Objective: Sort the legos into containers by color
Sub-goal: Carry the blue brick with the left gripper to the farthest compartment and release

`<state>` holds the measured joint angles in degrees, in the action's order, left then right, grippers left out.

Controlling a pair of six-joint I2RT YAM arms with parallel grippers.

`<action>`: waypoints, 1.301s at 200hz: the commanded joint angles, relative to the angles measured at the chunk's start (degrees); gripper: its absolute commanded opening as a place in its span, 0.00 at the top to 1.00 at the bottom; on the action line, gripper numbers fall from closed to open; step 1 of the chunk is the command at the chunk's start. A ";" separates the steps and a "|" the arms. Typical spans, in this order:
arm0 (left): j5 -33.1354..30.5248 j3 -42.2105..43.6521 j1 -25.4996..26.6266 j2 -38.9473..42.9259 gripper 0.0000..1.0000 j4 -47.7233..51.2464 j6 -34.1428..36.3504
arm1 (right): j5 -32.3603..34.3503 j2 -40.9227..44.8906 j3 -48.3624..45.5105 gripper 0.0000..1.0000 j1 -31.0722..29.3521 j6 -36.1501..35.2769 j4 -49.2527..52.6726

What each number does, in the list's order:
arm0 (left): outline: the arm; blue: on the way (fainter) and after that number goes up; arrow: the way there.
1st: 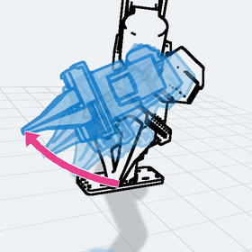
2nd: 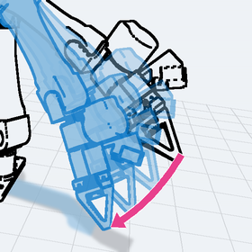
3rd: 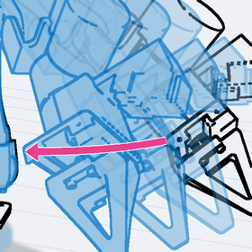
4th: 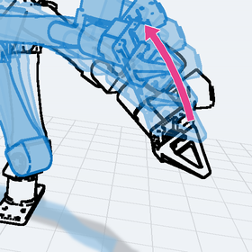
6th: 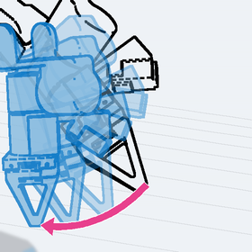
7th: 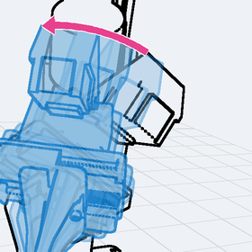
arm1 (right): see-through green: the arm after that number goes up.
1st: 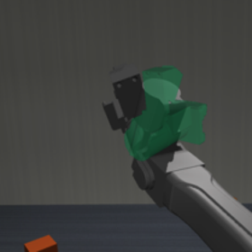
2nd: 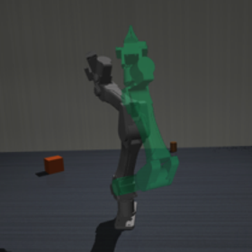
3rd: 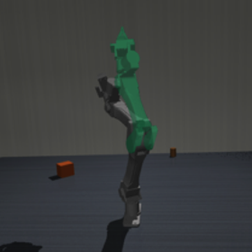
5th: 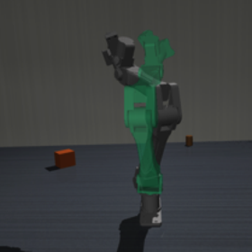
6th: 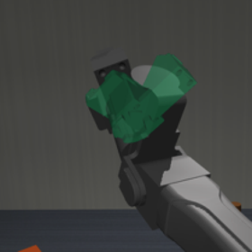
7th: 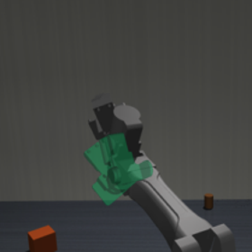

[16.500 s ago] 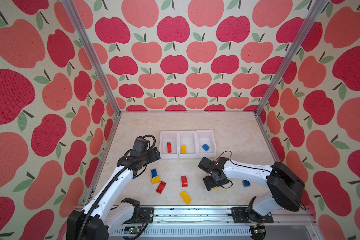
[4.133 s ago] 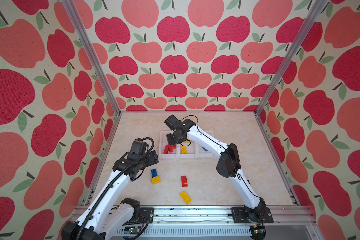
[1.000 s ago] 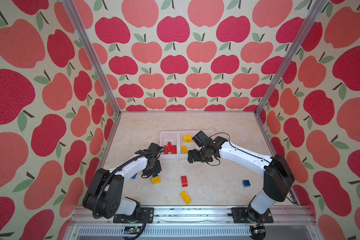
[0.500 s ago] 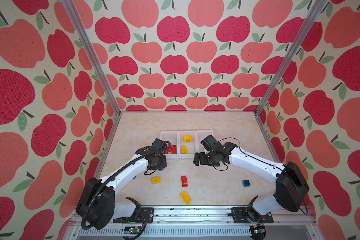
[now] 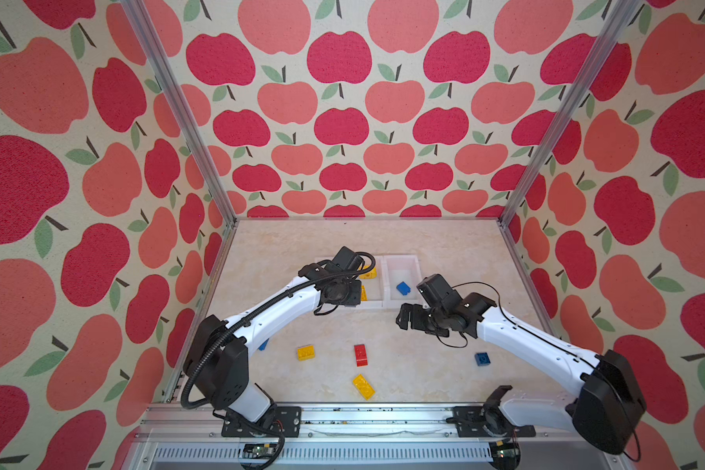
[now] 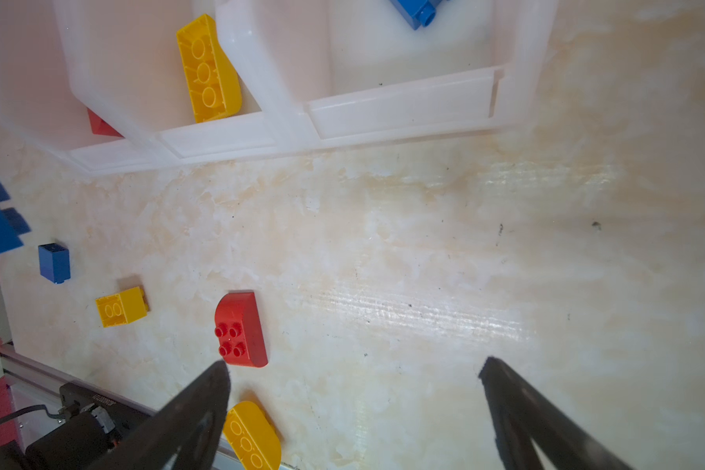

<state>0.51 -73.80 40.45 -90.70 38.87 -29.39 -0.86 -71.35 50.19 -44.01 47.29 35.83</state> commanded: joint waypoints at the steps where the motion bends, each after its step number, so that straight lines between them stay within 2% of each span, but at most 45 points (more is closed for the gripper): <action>1: 1.64 -4.86 1.25 -3.19 0.80 -0.93 2.51 | 1.33 2.87 -2.13 0.01 0.59 2.18 1.34; 69: 5.26 -16.16 4.73 -13.75 0.80 -4.93 5.71 | 3.36 9.71 -5.86 0.01 0.67 4.61 2.92; 157: 7.74 -31.71 4.55 -28.92 0.79 -5.22 9.42 | 5.15 15.62 -7.40 0.01 0.68 6.66 6.02; 210: 6.33 -40.15 3.94 -36.72 0.77 -2.82 10.53 | 5.43 16.07 -7.13 0.01 0.68 6.77 6.79; 234: 5.63 -43.00 3.61 -39.05 0.73 -1.65 10.75 | 5.52 15.82 -7.04 0.01 0.76 6.68 6.81; 260: 5.20 -45.15 3.54 -40.41 0.58 -0.85 10.95 | 5.41 15.54 -6.91 0.01 1.03 6.46 6.88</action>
<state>6.87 -115.77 44.34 -129.69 35.29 -19.55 3.57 -55.94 43.38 -43.68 53.08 40.82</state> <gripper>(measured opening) 0.381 0.993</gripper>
